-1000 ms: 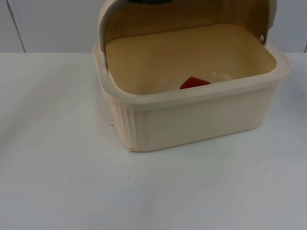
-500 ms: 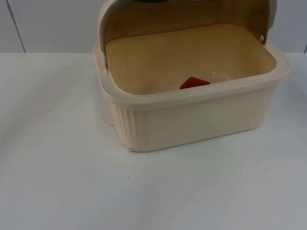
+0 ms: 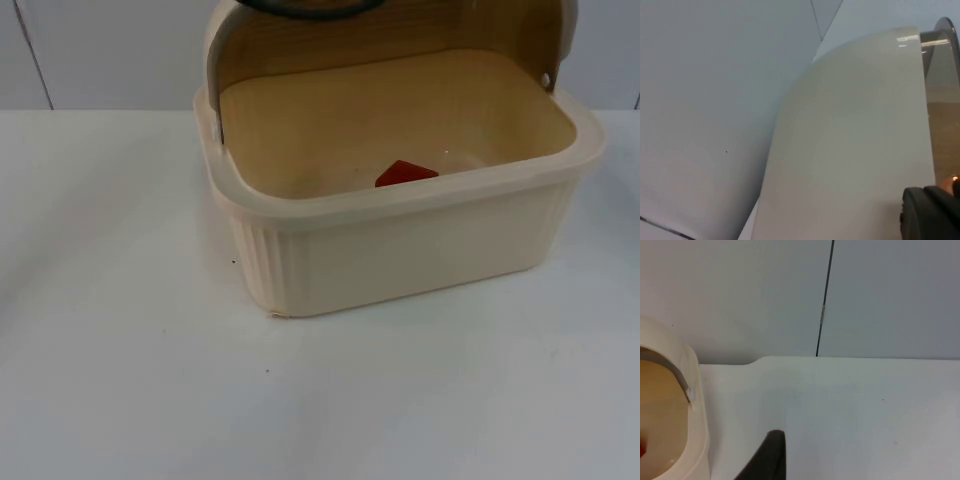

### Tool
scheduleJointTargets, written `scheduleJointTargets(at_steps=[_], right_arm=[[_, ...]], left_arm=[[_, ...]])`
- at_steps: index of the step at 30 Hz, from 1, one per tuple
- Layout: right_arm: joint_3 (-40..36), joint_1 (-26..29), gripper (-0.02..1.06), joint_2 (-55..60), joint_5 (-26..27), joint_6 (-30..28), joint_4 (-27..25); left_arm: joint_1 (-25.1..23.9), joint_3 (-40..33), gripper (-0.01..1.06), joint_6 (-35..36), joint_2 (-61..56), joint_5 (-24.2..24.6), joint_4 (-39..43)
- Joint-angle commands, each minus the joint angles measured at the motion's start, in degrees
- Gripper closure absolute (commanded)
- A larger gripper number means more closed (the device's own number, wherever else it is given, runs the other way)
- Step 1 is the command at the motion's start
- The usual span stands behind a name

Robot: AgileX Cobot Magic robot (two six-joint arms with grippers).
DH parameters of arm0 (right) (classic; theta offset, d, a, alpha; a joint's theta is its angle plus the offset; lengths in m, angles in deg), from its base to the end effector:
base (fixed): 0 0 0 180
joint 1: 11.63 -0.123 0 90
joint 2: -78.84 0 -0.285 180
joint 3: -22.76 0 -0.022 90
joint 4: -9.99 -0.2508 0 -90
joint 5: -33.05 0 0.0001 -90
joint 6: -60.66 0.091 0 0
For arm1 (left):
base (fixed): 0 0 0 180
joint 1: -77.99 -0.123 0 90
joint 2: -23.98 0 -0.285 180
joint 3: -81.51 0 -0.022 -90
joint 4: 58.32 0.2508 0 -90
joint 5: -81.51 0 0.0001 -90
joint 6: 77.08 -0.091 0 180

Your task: Open the box lid with the left hand, place the block into the box with the right hand, then close the box lid with the left hand.

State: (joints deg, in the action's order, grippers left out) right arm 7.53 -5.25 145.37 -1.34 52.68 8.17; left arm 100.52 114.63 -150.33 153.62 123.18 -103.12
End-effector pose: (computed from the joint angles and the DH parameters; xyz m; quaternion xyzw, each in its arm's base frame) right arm 0.2121 -0.0221 0.4020 -0.0055 0.8486 -0.0517 0.5264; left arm 0.4419 -0.2295 0.2854 0.5230 0.7094 -0.1644 0.4430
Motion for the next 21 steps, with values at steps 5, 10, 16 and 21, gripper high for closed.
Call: scheduleJointTargets(at_steps=[5,10,16,21], right_arm=[[0.2,-0.3,0.0,-0.4,0.5,-0.5,0.0],[0.2,-0.3,0.0,-0.4,-0.5,-0.5,0.0],[0.2,-0.3,0.0,-1.6,-0.4,-0.5,0.0],[0.2,-0.3,0.0,-2.0,-0.4,-0.5,-0.1]], left_arm=[[1.9,-0.5,1.05,1.1,-0.4,3.0,1.0],[3.6,-0.5,1.05,2.1,-0.5,3.1,2.1],[5.1,-5.4,1.05,3.0,-1.7,2.3,4.0],[5.7,-11.1,1.05,5.0,-3.7,-1.2,5.9]])
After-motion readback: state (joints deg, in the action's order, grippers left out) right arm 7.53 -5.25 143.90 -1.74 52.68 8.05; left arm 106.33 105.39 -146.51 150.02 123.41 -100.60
